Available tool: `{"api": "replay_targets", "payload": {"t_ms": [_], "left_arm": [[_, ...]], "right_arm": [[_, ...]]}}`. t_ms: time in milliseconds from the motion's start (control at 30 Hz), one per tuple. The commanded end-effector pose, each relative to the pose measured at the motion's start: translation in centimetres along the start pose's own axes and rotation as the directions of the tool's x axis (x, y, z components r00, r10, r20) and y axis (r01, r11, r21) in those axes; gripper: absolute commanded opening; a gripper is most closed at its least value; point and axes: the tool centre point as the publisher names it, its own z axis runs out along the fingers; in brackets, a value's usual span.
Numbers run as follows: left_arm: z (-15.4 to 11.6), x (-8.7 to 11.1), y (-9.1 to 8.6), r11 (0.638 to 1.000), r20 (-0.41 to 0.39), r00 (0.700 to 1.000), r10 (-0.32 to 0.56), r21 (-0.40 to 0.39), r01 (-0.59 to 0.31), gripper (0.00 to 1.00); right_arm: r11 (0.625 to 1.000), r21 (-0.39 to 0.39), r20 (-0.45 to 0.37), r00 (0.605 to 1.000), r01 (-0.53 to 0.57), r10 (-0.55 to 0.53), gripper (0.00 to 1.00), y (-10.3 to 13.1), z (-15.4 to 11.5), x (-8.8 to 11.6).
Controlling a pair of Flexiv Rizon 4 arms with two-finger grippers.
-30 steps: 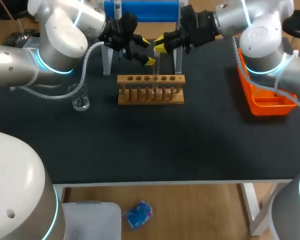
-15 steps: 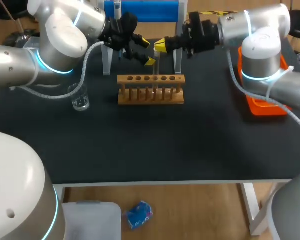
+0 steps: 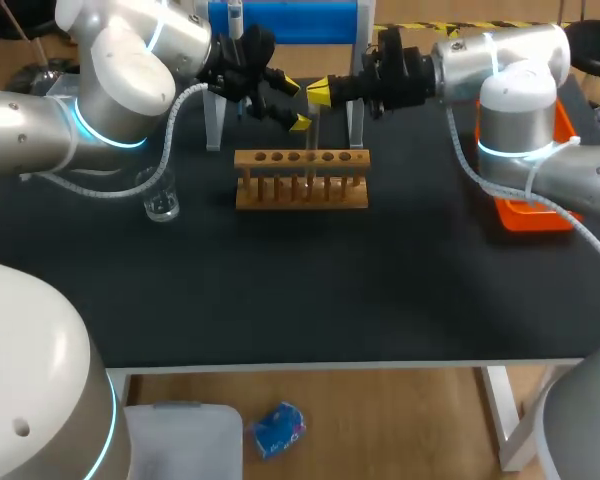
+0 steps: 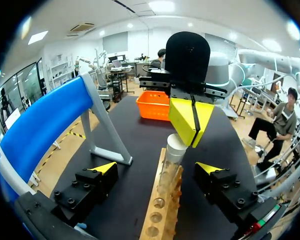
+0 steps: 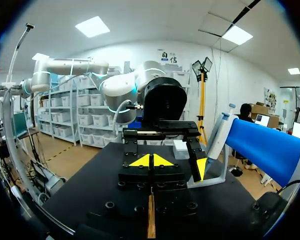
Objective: Invert the test tube, pick up the pipette, mount the tip to pipette, aspirate from beaker and dispense into the tube, eject the tip, return the pipette, and cap with the stopper.
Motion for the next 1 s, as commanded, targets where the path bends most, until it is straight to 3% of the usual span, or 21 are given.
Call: {"api": "replay_targets", "payload": {"t_ms": [33, 1000], "left_arm": [[0.0, -0.1, -0.1, 1.000, -0.005, 1.000, -0.001, -0.004, 0.001, 1.00], [0.0, -0.1, -0.1, 1.000, -0.005, 1.000, -0.001, -0.004, 0.001, 1.00]], "right_arm": [[1.000, -0.010, -0.018, 1.000, -0.006, 0.006, 0.00, -0.4, 0.2, -0.7], [0.997, -0.036, -0.034, 0.997, -0.075, 0.074, 0.00, -2.4, 1.1, -0.9]]}}
